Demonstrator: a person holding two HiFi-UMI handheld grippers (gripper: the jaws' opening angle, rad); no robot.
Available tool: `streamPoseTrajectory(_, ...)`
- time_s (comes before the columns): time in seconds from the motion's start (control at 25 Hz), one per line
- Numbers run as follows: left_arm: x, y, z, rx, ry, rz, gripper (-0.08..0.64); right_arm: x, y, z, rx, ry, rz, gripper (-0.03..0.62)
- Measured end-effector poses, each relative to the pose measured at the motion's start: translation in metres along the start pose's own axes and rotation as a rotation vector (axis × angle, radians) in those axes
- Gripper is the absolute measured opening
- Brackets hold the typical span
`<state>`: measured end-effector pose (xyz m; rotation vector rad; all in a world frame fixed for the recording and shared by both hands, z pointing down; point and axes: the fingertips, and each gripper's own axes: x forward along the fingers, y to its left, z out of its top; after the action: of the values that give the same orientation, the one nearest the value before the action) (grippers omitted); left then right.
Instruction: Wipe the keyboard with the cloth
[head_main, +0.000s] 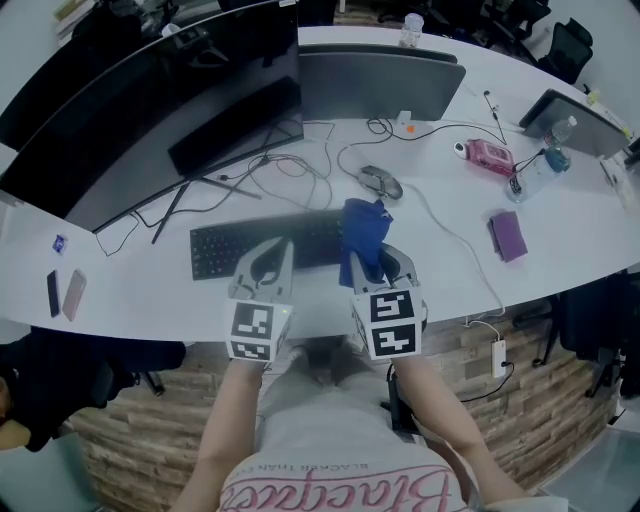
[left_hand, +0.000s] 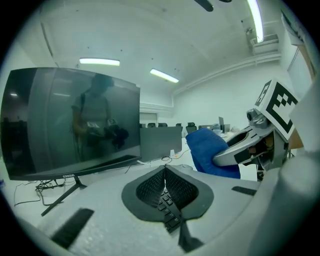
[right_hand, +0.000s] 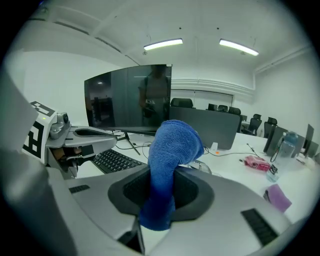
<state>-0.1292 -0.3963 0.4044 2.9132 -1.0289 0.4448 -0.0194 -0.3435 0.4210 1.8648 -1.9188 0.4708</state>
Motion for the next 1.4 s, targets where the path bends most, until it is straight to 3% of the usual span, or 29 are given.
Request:
streamPoseTrajectory(0.36, -0.072, 0.03, 0.03, 0.024, -0.138, 0.024, 0.005, -0.023, 0.104, 0.049, -0.071, -0.199, 0.068, 0.089)
streamPoseTrajectory(0.6, -0.102, 0.036, 0.042, 0.043, -0.209, 0.026, 0.005, -0.041, 0.146, 0.064, -0.119, -0.332, 0.095, 0.089)
streamPoseTrajectory(1.0, -0.119, 0.031, 0.061, 0.061, -0.276, 0.057, 0.005, -0.065, 0.153, 0.085, -0.18, -0.437, 0.095, 0.089)
streamPoseTrajectory(1.4, -0.114, 0.02, 0.073, 0.058, -0.289, 0.101, 0.005, -0.064, 0.138, 0.093, -0.204, -0.442, 0.123, 0.089)
